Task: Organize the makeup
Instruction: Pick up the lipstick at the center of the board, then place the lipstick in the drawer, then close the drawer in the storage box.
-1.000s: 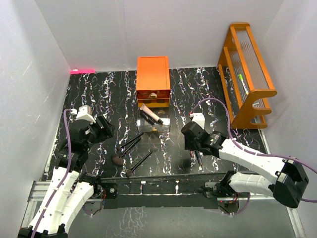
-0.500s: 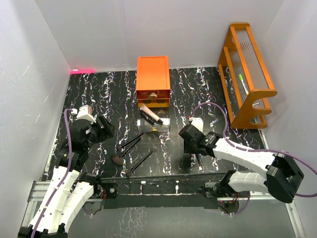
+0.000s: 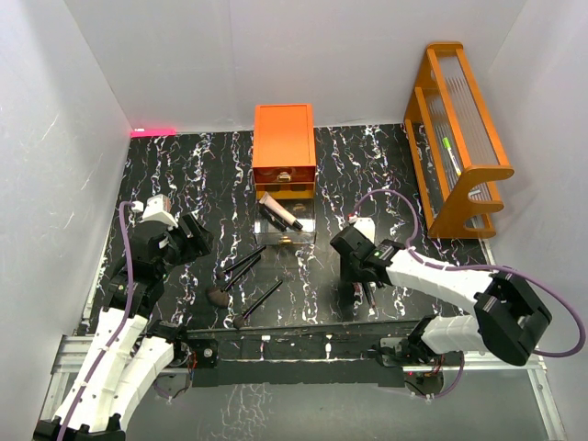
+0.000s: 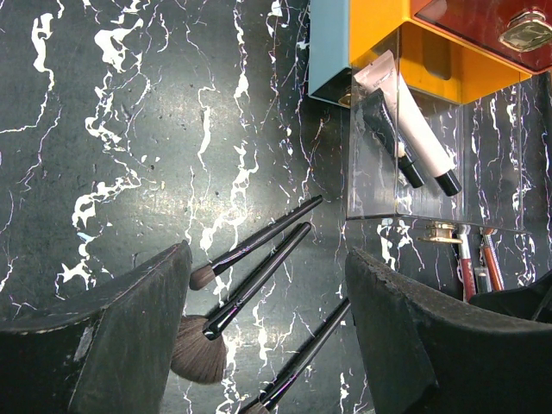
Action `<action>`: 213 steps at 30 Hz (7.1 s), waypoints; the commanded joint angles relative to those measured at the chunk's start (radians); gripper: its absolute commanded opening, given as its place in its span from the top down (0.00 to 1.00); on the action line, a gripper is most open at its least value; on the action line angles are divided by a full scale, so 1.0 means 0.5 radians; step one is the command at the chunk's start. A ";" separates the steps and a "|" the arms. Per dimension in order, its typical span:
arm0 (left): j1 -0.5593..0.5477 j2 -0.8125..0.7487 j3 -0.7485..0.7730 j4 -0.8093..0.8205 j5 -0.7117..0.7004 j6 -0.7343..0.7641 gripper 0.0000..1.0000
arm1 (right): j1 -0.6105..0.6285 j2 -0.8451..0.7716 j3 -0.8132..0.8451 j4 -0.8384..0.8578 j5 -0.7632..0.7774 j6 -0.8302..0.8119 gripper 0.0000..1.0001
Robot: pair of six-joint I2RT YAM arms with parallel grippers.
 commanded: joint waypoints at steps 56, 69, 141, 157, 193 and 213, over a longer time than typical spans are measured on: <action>0.005 -0.034 -0.016 -0.017 0.007 0.001 0.29 | -0.043 0.252 0.091 0.191 -0.113 -0.061 0.79; 0.005 -0.039 -0.016 -0.016 0.001 0.000 0.29 | -0.039 -0.075 0.756 -0.179 0.080 -0.352 0.89; 0.006 -0.059 -0.016 -0.027 -0.008 -0.008 0.29 | 0.180 0.931 1.796 0.165 -0.035 -0.971 0.65; 0.006 -0.051 -0.014 -0.022 -0.008 -0.007 0.29 | 0.259 0.153 0.979 0.655 -0.447 -0.654 0.67; 0.009 0.158 0.026 0.208 0.029 0.021 0.75 | 0.562 0.446 0.471 1.023 0.084 -0.048 0.92; 0.008 0.118 0.019 0.220 0.093 0.018 0.74 | 0.308 0.713 0.906 0.951 0.346 -0.231 0.92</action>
